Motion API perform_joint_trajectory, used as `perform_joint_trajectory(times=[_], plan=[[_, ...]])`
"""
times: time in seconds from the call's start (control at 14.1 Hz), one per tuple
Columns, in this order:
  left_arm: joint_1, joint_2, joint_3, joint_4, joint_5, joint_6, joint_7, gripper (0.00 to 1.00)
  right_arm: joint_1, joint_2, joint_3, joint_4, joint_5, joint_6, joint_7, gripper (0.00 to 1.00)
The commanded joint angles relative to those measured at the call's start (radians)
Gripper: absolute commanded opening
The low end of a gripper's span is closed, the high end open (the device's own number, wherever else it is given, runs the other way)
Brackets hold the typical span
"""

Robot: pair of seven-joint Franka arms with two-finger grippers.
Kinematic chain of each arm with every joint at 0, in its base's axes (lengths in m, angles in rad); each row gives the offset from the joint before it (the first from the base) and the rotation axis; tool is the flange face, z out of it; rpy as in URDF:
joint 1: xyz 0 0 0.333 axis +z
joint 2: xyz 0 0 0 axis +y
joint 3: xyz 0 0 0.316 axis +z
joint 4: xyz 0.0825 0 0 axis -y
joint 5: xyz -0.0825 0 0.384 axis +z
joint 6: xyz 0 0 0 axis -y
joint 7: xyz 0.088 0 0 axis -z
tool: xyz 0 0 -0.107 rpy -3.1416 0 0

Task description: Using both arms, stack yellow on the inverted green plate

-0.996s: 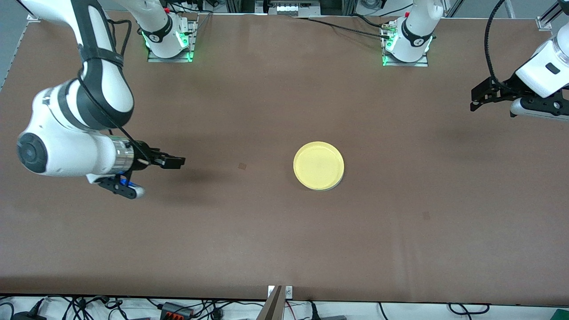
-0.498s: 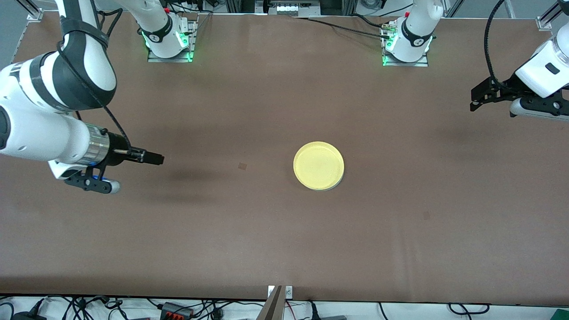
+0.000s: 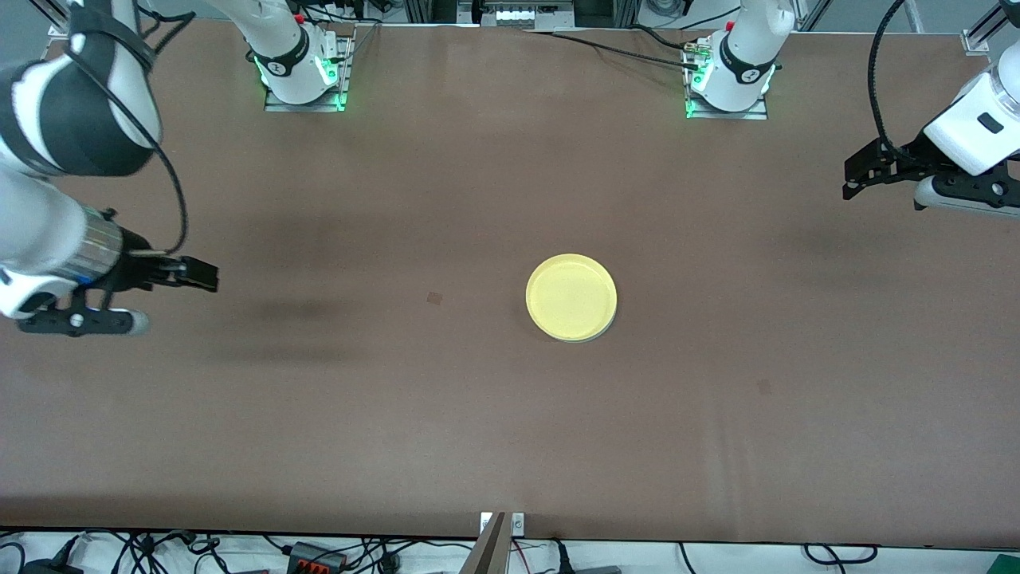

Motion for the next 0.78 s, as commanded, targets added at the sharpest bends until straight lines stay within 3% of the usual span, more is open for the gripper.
perform_joint_trajectory(times=[0.0,0.21,0.71], plan=[[0.001,0.011,-0.001,0.023,-0.016,-0.011,0.015,1.00,-0.070,-0.065,0.015,-0.015,-0.013,-0.003,-0.046,1.00],[0.001,0.011,-0.001,0.023,-0.016,-0.008,0.015,1.00,-0.174,-0.106,0.089,-0.022,-0.023,-0.001,-0.069,1.00],[0.001,0.011,-0.001,0.023,-0.018,-0.011,0.015,1.00,-0.190,-0.194,0.084,-0.119,-0.054,-0.003,-0.093,1.00]])
